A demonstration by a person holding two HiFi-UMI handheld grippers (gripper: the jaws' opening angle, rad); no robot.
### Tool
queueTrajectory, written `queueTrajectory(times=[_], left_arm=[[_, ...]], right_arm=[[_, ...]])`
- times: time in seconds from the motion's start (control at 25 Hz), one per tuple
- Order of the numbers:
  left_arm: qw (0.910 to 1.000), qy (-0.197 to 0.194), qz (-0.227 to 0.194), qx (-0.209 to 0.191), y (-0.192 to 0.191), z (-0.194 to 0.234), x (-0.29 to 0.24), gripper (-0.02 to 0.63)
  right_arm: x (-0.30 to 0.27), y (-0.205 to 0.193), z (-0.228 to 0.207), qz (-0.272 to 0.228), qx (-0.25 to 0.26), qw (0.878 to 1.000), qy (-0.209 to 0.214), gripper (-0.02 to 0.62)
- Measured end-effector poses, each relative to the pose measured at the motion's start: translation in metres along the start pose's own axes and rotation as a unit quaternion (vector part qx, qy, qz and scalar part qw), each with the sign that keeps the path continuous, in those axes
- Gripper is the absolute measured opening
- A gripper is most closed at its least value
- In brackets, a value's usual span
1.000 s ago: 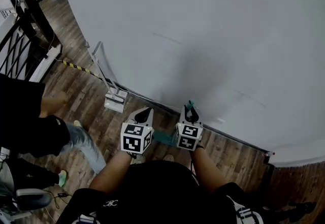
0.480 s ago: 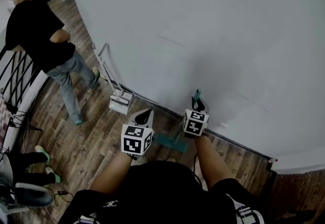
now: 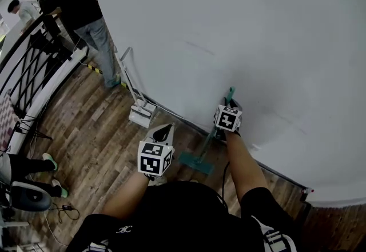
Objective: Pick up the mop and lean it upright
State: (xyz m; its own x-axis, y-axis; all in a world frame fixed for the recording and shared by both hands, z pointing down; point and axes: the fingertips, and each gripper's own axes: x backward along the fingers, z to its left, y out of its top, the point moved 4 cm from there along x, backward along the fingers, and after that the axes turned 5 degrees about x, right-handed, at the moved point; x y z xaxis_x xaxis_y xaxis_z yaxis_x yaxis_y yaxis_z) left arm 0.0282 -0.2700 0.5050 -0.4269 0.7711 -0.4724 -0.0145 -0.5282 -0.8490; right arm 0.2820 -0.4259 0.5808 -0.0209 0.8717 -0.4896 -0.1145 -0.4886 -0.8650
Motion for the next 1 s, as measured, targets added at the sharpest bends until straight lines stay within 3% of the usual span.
queueTrajectory(times=[1.0], left_arm=[[0.9992, 0.037, -0.003, 0.011, -0.005, 0.021, 0.015, -0.003]], right_arm=[[-0.052, 0.000, -0.040, 0.036, -0.008, 0.999, -0.022, 0.110]])
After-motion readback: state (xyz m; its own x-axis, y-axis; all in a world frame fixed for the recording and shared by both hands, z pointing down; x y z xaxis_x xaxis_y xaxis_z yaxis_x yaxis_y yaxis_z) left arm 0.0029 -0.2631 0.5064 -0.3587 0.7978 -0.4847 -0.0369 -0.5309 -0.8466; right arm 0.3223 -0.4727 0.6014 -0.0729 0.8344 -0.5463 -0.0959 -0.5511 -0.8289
